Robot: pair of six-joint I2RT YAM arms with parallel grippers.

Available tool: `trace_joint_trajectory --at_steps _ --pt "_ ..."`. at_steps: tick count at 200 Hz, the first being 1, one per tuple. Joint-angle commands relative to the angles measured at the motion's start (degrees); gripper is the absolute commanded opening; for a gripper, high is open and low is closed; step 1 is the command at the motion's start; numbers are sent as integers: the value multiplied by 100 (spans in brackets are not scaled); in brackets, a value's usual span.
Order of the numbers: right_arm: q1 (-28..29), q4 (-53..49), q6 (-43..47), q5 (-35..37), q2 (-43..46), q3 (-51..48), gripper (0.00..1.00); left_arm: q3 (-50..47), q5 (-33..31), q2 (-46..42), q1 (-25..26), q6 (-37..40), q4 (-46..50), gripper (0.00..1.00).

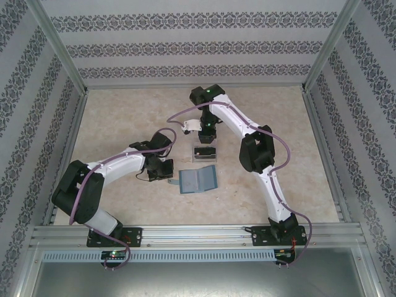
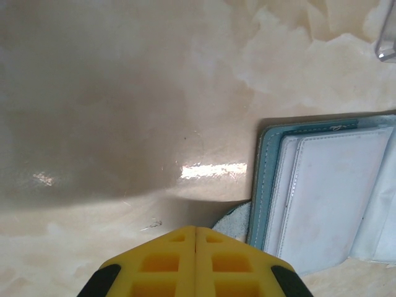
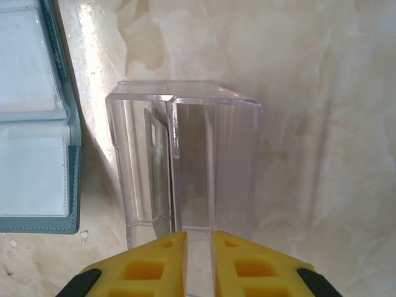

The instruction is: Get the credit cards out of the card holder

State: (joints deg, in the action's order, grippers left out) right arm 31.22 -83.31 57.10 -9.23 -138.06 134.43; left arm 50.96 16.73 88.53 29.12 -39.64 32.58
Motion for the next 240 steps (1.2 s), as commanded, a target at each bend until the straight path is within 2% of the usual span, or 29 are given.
trace_joint_trajectory --at_steps 1,51,105,147,204,240 --pt "-61 40 -64 179 140 145 19 11 56 -139 -79 76 82 1" --pt "-46 532 -280 170 650 -302 21 60 75 -170 -76 78 64 1" --pt "66 1809 -1239 -70 1600 -1794 22 117 116 -160 -78 132 48 2" --pt "249 2780 -2660 -88 2352 -3012 22 118 284 -118 -82 115 -106 2" --pt "574 3611 -5018 318 3241 -4354 23 116 467 -148 -77 134 -137 2" --pt "747 4037 -6652 56 3745 -5117 20 93 655 -153 -76 145 -208 2"
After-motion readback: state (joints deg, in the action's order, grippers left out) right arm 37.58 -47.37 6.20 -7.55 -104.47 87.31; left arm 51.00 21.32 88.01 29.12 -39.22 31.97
